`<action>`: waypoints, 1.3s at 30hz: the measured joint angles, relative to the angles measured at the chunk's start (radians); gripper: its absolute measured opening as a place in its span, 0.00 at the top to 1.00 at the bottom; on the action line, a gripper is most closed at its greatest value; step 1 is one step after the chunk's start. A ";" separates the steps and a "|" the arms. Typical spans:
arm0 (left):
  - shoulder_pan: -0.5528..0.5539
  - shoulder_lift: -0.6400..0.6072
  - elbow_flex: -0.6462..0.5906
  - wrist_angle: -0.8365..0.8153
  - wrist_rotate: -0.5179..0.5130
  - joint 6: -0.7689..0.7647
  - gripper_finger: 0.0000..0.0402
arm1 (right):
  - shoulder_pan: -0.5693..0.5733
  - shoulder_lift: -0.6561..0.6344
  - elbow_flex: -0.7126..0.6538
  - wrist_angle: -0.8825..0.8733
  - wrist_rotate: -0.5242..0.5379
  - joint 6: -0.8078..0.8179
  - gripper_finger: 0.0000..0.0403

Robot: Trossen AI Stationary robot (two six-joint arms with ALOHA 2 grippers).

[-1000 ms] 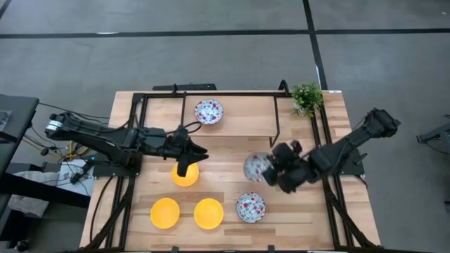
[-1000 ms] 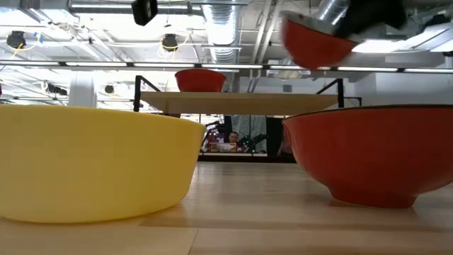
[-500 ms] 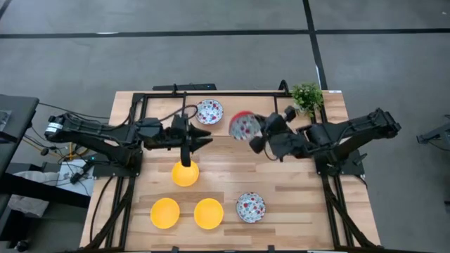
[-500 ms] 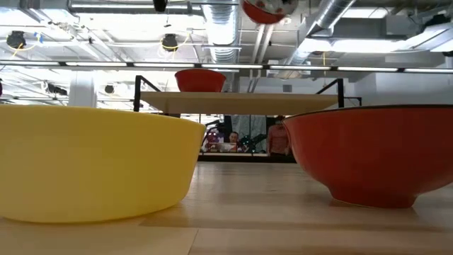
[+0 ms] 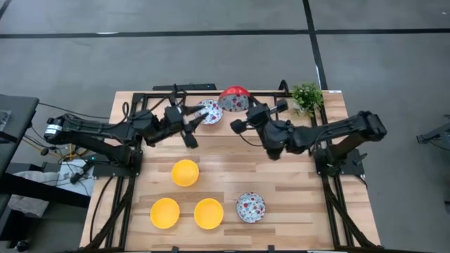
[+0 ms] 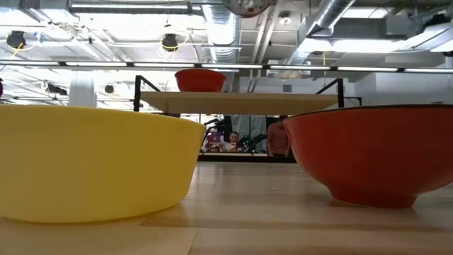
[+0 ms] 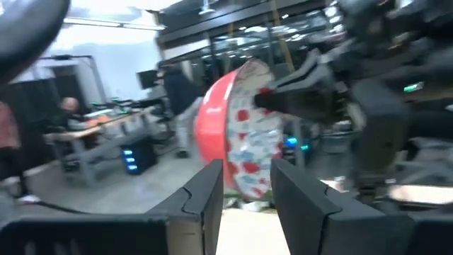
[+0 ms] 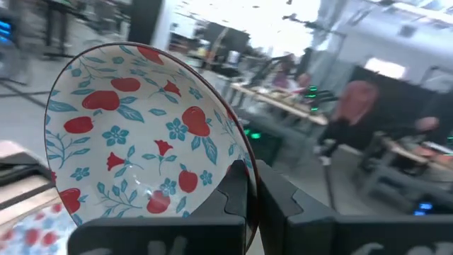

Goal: Pick & Place Mini bowls
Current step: Stack the right white patterned bowl on the white patterned bowl on the shelf

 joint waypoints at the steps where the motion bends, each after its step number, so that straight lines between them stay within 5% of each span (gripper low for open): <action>1: 0.010 0.000 0.000 0.000 -0.007 0.008 0.71 | -0.001 0.013 0.000 0.063 0.011 -0.057 1.00; 8: 0.071 0.000 0.000 0.006 0.013 0.010 0.71 | -0.016 0.102 0.016 0.373 0.018 -0.357 1.00; 20: 0.078 0.000 0.000 0.014 0.030 0.005 0.71 | -0.040 0.275 0.245 0.387 0.009 -0.574 1.00; 39: 0.030 -0.039 0.000 0.010 -0.209 0.011 0.71 | -0.037 0.315 0.309 0.358 0.025 -0.593 1.00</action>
